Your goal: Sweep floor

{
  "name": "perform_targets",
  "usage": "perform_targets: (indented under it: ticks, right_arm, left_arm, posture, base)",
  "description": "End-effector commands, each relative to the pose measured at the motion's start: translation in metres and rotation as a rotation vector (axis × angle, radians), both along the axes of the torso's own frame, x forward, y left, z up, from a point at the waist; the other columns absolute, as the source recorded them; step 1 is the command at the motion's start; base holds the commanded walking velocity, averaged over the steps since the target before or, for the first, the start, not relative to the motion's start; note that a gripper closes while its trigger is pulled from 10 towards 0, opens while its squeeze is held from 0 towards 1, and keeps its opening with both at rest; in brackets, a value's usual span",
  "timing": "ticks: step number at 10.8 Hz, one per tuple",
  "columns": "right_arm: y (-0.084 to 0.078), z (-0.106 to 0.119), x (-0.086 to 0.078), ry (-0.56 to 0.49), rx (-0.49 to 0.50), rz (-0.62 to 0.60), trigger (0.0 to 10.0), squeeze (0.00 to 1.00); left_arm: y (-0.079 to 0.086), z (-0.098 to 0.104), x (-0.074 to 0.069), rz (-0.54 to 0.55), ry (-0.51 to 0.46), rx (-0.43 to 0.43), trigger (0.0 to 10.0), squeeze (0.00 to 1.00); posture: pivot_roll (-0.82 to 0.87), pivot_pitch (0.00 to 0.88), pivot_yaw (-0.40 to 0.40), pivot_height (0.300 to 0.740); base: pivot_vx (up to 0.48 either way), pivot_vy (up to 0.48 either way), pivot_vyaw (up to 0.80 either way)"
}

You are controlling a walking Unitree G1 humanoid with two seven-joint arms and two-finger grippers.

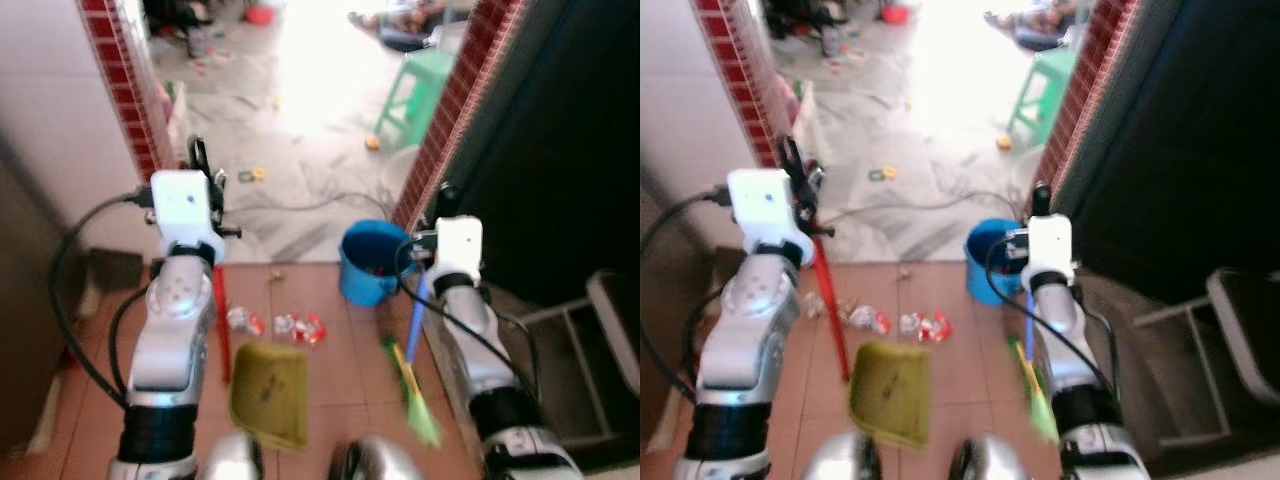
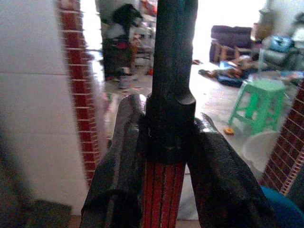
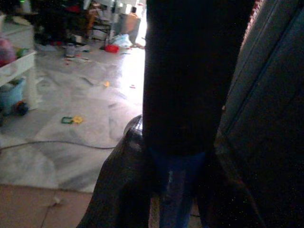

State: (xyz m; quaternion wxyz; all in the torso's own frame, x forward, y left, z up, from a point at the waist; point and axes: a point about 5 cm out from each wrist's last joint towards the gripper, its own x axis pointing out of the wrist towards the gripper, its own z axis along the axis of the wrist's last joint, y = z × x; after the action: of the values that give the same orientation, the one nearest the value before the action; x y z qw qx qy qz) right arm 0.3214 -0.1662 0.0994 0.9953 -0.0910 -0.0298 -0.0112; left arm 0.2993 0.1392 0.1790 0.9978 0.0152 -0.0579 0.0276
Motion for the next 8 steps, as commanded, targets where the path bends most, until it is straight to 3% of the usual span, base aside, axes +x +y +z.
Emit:
perform_targets:
  ticks: [1, 3, 8]
  right_arm:
    - [-0.002, 0.001, 0.001, 0.005, -0.003, -0.007, 10.0, 0.0]
    - [-0.003, 0.001, 0.0, 0.006, -0.003, -0.008, 10.0, 0.0]
    - [-0.002, 0.001, 0.0, 0.007, 0.0, -0.008, 10.0, 0.0]
  left_arm:
    - [-0.002, 0.011, -0.001, 0.003, -0.05, -0.012, 10.0, 0.0]
    - [0.001, 0.01, 0.0, 0.015, -0.047, -0.008, 10.0, 0.0]
    - [0.014, -0.007, 0.008, 0.058, -0.017, 0.032, 10.0, 0.0]
  posture:
    - [-0.01, 0.0, -0.055, 0.74]
    - [-0.01, 0.0, -0.056, 0.74]
    - [-0.01, 0.0, -0.058, 0.74]
  base:
    - [-0.322, 0.0, 0.0]
    - [-0.3, 0.0, 0.0]
    - [0.0, 0.0, 0.0]
